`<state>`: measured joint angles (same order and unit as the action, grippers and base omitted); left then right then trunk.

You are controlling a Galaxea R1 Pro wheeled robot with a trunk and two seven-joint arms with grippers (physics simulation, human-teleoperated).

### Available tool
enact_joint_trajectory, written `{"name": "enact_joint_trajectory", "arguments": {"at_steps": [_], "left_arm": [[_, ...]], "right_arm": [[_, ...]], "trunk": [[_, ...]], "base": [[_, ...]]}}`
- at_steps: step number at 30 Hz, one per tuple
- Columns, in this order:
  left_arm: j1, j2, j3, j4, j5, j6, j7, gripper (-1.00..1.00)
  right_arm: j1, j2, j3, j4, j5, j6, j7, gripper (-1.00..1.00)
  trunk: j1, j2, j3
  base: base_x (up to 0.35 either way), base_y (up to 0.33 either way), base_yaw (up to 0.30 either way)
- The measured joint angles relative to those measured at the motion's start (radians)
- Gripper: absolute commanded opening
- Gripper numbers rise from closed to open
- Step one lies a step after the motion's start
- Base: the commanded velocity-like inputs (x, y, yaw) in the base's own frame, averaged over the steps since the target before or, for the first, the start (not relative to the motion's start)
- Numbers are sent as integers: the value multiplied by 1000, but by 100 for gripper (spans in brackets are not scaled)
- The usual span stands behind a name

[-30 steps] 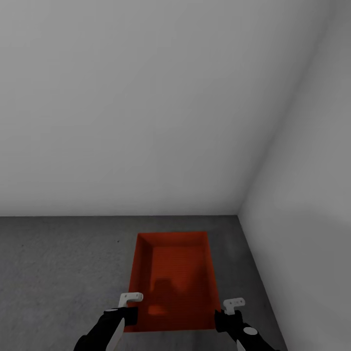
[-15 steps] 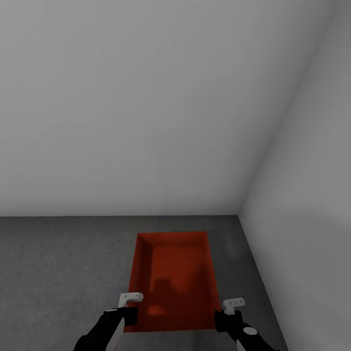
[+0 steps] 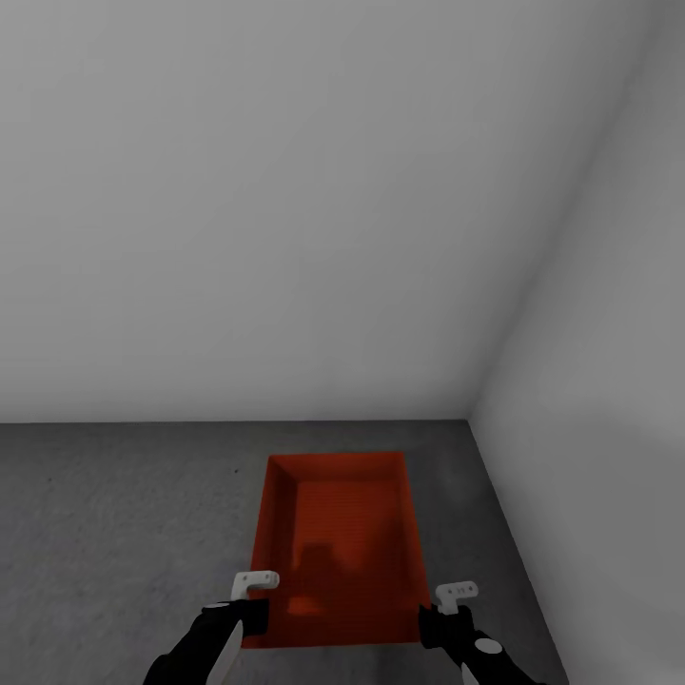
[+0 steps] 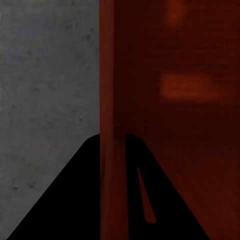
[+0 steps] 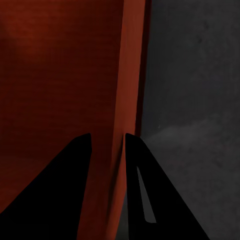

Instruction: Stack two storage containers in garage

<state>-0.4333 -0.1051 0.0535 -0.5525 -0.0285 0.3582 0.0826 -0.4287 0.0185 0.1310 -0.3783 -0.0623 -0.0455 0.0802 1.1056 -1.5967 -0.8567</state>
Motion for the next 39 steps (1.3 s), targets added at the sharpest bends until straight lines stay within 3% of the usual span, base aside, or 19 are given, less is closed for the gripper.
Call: {"name": "enact_joint_trajectory", "arguments": {"at_steps": [39], "left_arm": [[0,-1,1,0,-2,0,0,-100]], "right_arm": [[0,-1,0,0,0,0,0,-100]], "trunk": [[4,-7,-3]], "base": [[0,0,0]]}}
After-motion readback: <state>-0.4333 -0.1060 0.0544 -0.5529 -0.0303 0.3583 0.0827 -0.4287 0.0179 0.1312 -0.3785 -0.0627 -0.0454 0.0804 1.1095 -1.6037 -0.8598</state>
